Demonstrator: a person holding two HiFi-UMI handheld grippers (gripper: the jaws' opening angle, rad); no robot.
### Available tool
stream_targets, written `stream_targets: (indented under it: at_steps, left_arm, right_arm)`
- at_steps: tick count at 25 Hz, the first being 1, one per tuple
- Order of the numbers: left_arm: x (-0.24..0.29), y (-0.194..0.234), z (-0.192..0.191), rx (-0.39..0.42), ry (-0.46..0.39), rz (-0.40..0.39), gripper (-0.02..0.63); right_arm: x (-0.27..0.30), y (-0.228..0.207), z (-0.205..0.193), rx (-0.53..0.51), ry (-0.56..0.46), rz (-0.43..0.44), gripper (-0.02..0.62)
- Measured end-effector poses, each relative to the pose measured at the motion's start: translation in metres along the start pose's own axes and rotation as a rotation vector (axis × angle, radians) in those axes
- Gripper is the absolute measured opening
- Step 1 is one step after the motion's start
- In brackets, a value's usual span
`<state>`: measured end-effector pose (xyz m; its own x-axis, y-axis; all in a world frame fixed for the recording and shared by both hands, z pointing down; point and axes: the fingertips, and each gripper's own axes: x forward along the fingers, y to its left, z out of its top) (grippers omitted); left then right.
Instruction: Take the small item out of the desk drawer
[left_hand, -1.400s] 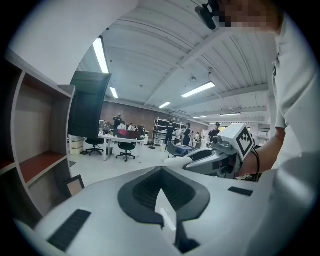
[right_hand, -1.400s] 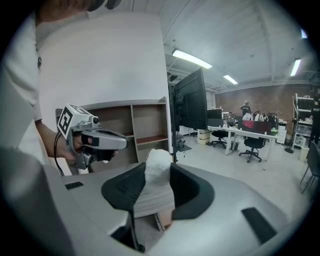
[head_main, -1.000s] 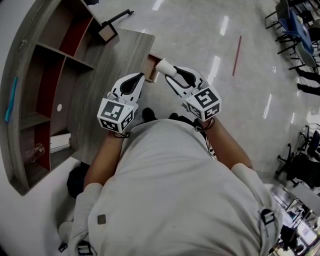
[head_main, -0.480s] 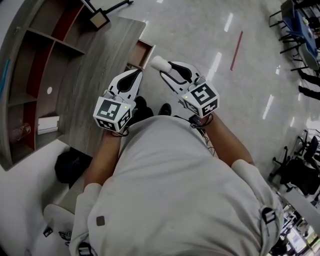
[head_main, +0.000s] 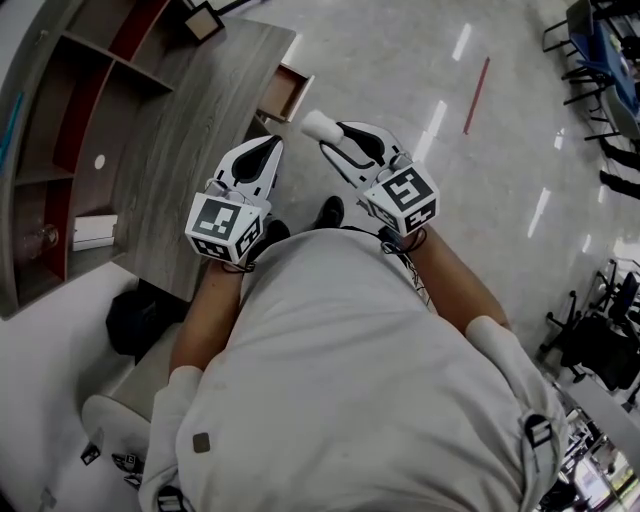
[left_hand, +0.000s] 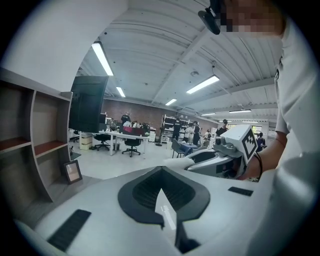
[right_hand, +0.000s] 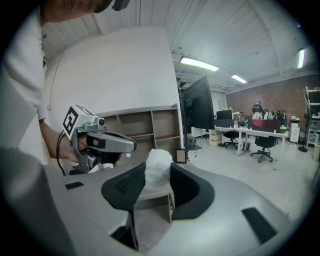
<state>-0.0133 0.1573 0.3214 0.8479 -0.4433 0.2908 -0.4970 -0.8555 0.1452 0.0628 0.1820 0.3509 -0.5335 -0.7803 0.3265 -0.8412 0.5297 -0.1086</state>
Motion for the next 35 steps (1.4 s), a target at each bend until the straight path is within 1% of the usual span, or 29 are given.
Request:
stream_targets:
  at_steps: [6,10,16,24,29,35]
  left_arm:
    - [-0.032,0.004,0.004,0.016,-0.008,-0.039,0.015]
    - [-0.062,0.015,-0.002,0.022,-0.007,-0.055,0.015]
    - [-0.105,0.03,-0.01,0.024,-0.017,-0.074,0.015]
    - [-0.156,0.041,-0.021,0.048,-0.03,-0.113,0.015]
    - [-0.178,0.048,-0.026,0.058,-0.043,-0.123,0.015]
    - [-0.19,0.054,-0.028,0.053,-0.05,-0.133,0.015]
  right_arm:
    - [0.001,0.032,0.009,0.012,-0.013,-0.044,0.16]
    - [0.007,0.057,0.015,0.022,-0.026,-0.071,0.16]
    - [0.011,0.099,0.017,0.008,-0.035,-0.107,0.16]
    - [0.018,0.153,0.019,0.004,-0.069,-0.148,0.16]
    - [0.018,0.176,0.019,0.008,-0.088,-0.174,0.16]
    - [0.017,0.185,0.016,0.02,-0.092,-0.2,0.16]
